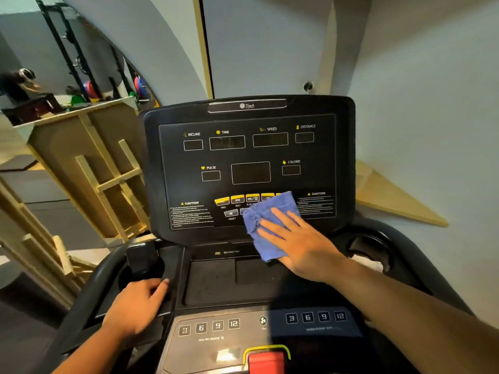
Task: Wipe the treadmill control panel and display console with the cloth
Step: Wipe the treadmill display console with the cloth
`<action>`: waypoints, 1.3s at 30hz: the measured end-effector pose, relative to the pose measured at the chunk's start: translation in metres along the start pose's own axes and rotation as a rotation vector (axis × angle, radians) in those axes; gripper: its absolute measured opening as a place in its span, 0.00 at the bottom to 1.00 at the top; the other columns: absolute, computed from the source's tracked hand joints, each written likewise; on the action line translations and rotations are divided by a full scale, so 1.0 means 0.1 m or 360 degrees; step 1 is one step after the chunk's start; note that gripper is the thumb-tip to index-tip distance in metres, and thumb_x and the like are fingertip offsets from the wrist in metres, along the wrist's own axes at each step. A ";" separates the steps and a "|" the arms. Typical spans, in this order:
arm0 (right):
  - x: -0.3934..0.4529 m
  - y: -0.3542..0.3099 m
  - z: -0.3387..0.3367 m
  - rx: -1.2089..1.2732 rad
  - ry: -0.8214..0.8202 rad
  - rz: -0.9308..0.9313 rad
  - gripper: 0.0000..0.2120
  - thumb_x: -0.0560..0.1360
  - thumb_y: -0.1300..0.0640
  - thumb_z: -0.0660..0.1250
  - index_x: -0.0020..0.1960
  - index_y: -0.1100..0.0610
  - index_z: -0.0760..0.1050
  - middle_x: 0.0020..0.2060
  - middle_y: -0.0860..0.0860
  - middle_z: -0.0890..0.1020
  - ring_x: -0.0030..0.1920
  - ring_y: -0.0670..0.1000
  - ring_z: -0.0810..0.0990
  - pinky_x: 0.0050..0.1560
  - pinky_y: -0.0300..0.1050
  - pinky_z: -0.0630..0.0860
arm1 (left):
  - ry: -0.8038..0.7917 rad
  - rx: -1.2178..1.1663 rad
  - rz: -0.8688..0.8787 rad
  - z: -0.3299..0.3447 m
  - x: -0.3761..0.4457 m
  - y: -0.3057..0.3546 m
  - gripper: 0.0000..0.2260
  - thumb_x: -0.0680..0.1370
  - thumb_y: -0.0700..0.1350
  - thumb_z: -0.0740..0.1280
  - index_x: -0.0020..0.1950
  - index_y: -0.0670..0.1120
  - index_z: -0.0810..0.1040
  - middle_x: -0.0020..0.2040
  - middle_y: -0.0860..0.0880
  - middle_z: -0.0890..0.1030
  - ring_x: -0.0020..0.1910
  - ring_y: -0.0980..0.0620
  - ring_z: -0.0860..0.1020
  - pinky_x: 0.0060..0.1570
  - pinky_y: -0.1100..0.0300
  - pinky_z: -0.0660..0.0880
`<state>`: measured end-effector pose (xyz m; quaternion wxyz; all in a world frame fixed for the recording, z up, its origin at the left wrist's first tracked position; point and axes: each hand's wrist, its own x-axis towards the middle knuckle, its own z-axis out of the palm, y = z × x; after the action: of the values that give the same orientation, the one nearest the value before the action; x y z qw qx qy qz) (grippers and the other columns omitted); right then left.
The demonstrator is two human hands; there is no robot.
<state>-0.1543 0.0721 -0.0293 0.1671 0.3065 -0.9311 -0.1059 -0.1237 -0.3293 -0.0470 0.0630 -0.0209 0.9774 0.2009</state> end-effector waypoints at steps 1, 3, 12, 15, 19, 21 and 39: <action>-0.12 0.08 0.00 0.0003 -0.0019 0.0036 0.30 0.81 0.45 0.54 0.81 0.51 0.55 0.80 0.50 0.56 0.81 0.57 0.47 0.79 0.55 0.46 | 0.0010 -0.0010 -0.0006 0.00 0.01 -0.01 0.21 0.84 0.58 0.59 0.38 0.53 0.83 0.35 0.54 0.84 0.37 0.57 0.82 0.44 0.54 0.79; -0.42 0.30 0.00 0.0034 -0.0049 0.0167 0.32 0.77 0.47 0.54 0.80 0.50 0.57 0.79 0.50 0.60 0.80 0.54 0.48 0.79 0.52 0.46 | -0.0001 -0.0020 -0.0014 0.00 0.03 -0.04 0.21 0.84 0.60 0.58 0.38 0.55 0.83 0.35 0.55 0.84 0.38 0.56 0.82 0.46 0.53 0.79; -0.82 0.54 0.01 -0.0023 -0.0042 0.0418 0.32 0.78 0.46 0.54 0.79 0.56 0.59 0.78 0.56 0.63 0.80 0.62 0.51 0.75 0.61 0.56 | -0.0031 -0.0014 -0.0029 -0.02 0.02 0.01 0.20 0.84 0.59 0.58 0.38 0.55 0.83 0.35 0.55 0.84 0.39 0.57 0.81 0.44 0.55 0.77; -0.40 0.36 -0.02 0.0017 0.0035 0.0281 0.30 0.80 0.44 0.54 0.79 0.55 0.62 0.78 0.55 0.64 0.80 0.63 0.52 0.77 0.60 0.52 | -0.0046 -0.0029 -0.0017 -0.03 0.01 0.03 0.20 0.84 0.58 0.59 0.39 0.55 0.84 0.35 0.55 0.85 0.38 0.58 0.82 0.41 0.57 0.76; -0.15 0.21 -0.01 0.0067 0.0028 0.0191 0.30 0.82 0.42 0.52 0.81 0.52 0.55 0.81 0.51 0.54 0.81 0.58 0.44 0.79 0.58 0.45 | -0.0081 -0.0059 -0.0040 -0.04 0.01 0.03 0.18 0.84 0.59 0.58 0.44 0.58 0.85 0.41 0.57 0.85 0.42 0.59 0.81 0.47 0.56 0.77; -0.33 0.28 0.02 0.0054 0.0042 0.0274 0.30 0.82 0.45 0.54 0.81 0.53 0.53 0.81 0.52 0.54 0.81 0.57 0.45 0.80 0.57 0.46 | -0.0090 -0.0066 -0.0064 -0.06 0.04 0.03 0.16 0.84 0.60 0.58 0.46 0.62 0.85 0.45 0.57 0.85 0.46 0.57 0.80 0.52 0.54 0.77; -0.29 0.21 0.16 -0.0024 0.0095 0.0282 0.32 0.79 0.48 0.53 0.82 0.51 0.50 0.81 0.54 0.53 0.81 0.59 0.43 0.79 0.59 0.46 | -0.0078 -0.0108 -0.0108 -0.02 0.11 0.01 0.17 0.83 0.61 0.61 0.38 0.64 0.84 0.44 0.57 0.84 0.48 0.56 0.81 0.53 0.55 0.76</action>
<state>-0.1502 0.1078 -0.0446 0.2058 0.2245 -0.9484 -0.0886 -0.1349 -0.3299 -0.0461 0.0930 -0.0511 0.9669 0.2322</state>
